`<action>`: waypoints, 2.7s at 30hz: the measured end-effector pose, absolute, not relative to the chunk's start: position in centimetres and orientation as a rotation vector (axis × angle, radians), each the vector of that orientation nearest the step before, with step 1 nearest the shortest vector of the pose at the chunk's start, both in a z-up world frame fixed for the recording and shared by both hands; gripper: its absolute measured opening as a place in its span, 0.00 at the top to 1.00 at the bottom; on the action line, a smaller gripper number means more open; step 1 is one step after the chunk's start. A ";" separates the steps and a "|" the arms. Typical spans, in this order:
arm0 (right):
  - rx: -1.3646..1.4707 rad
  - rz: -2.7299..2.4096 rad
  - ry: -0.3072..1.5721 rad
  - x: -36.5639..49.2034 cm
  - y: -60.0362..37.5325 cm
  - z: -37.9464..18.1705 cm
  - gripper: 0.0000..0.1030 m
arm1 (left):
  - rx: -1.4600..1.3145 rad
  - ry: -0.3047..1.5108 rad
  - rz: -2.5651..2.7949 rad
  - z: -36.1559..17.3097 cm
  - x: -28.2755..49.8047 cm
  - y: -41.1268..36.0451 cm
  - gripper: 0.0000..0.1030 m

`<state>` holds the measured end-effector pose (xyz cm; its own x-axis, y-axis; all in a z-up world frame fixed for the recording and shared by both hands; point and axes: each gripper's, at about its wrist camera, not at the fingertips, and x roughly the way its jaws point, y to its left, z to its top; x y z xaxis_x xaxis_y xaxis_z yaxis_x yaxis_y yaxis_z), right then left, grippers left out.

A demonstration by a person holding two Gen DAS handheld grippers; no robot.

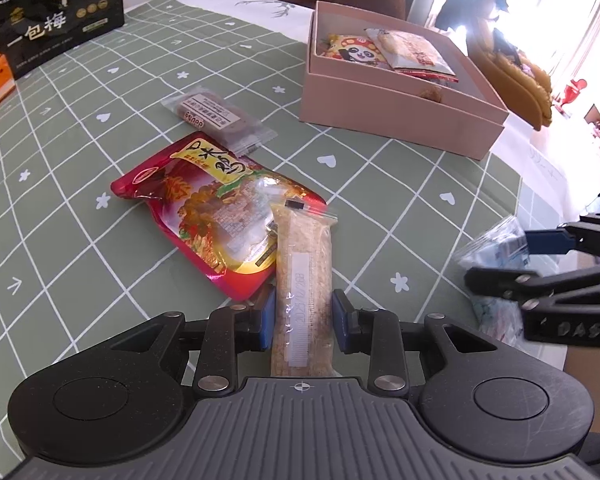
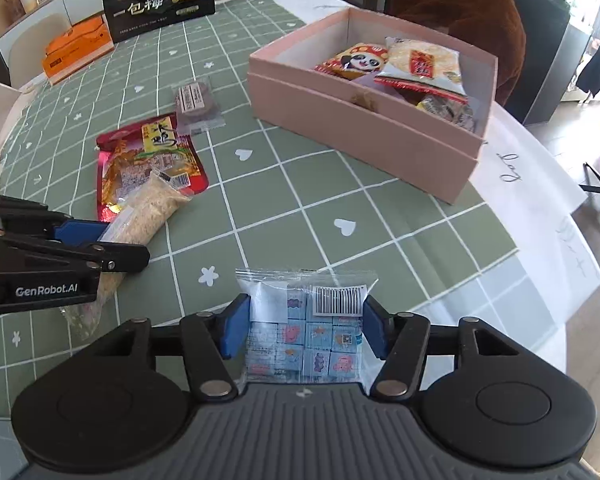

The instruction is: Organize snacks

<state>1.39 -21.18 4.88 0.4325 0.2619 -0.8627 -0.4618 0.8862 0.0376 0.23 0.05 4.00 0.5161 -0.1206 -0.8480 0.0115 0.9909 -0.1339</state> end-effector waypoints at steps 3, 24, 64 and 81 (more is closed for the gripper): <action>-0.197 0.447 1.015 1.2 -21.9 5.8 0.44 | -0.118 1.009 -0.087 4.0 0.0 0.1 0.67; -0.165 0.459 0.977 1.6 -23.6 8.3 0.44 | -0.281 0.808 -0.180 11.2 4.0 -1.5 0.68; -0.227 0.592 0.907 14.0 -9.7 12.2 0.42 | -0.479 0.960 0.213 5.3 -0.3 10.2 0.68; -0.197 0.484 1.095 17.3 1.3 4.0 0.54 | -0.521 0.960 0.214 5.3 -3.6 12.4 0.68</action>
<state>17.29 1.27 4.03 0.3666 0.2784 -0.8877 -0.4694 0.8792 0.0819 -3.61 12.42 5.33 0.5646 -0.0530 -0.8236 -0.3977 0.8570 -0.3278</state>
